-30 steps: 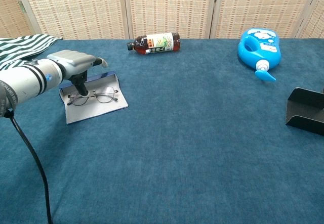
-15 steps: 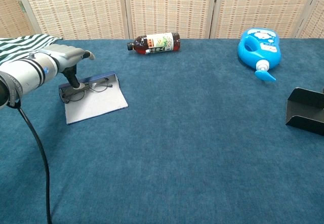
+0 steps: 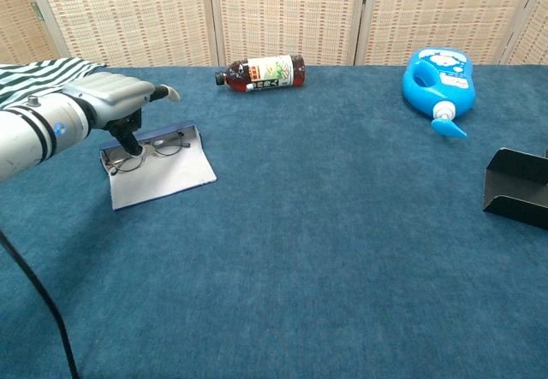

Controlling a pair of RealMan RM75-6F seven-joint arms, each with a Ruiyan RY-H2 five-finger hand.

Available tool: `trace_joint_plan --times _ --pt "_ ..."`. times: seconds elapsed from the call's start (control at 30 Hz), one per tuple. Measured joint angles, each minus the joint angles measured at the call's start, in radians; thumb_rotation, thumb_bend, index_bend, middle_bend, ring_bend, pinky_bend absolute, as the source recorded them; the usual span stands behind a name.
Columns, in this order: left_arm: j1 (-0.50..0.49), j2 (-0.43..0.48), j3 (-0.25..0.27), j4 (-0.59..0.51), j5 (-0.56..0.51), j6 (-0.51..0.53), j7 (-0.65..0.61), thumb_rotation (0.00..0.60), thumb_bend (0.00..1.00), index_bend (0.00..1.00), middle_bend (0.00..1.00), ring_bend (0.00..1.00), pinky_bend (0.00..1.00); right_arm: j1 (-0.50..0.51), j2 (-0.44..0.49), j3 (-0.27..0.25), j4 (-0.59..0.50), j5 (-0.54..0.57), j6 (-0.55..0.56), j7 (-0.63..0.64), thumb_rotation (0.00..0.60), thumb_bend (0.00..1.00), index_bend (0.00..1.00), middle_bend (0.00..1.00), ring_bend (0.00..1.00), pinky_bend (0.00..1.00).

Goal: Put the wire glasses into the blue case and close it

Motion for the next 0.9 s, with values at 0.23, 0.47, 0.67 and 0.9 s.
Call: trace_joint_plan --times 0.23,0.47,0.67,0.9 --pt "0.057 0.035 0.069 -0.105 0.141 0.059 -0.048 0.6 0.36 0.13 1.0 1.0 1.0 0.001 -0.001 -0.001 -0.002 -0.005 0.001 -0.003 0.6 0.26 0.17 0.29 0.23 0.24" --pt "0.098 0.044 0.112 -0.117 0.163 0.06 -0.041 0.6 0.36 0.12 1.0 1.0 1.0 0.0 0.0 -0.002 -0.001 -0.006 0.003 -0.001 0.6 0.26 0.17 0.29 0.23 0.24" --pt "0.129 0.057 0.133 -0.124 0.182 0.065 -0.04 0.6 0.27 0.12 1.0 1.0 1.0 0.004 -0.002 -0.002 -0.001 -0.009 -0.001 -0.002 0.6 0.26 0.17 0.29 0.23 0.24" --pt "0.147 0.045 0.134 -0.115 0.199 0.067 -0.036 0.6 0.27 0.12 1.0 1.0 1.0 0.008 -0.001 -0.001 -0.007 -0.014 -0.003 -0.008 0.6 0.26 0.17 0.29 0.23 0.24"
